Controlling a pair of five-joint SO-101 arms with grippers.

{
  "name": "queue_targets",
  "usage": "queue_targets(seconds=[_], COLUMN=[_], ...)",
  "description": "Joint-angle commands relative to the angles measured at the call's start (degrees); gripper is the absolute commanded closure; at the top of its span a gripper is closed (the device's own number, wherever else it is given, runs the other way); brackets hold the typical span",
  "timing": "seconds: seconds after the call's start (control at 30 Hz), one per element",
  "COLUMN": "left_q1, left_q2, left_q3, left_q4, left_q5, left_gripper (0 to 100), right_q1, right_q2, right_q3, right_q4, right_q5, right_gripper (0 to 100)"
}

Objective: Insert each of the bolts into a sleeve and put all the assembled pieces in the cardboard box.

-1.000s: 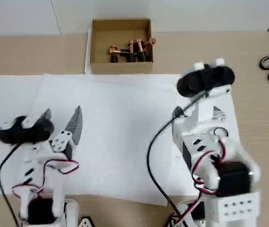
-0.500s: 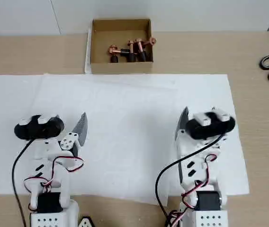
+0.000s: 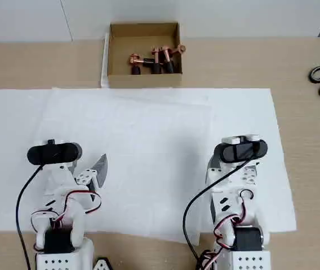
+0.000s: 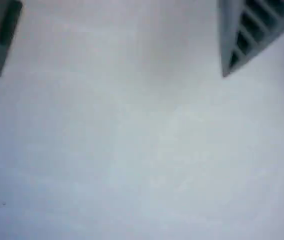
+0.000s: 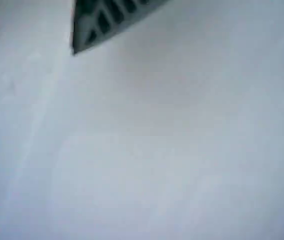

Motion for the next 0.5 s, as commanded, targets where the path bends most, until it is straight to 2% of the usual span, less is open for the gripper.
queue_targets(seconds=[0.0,0.47], left_q1=[0.09,0.09], left_q2=[-0.79,-0.79], left_q3=[-0.66,-0.66], left_q4=[0.26,0.26], left_q5=[-0.18,-0.18], left_gripper=[74,74], right_q1=[0.22,0.22], right_q2=[-0.4,-0.4], right_q3=[0.53,0.53], right_q4=[5.05,5.41], right_q5=[-0.44,-0.44], right_gripper=[73.4,73.4])
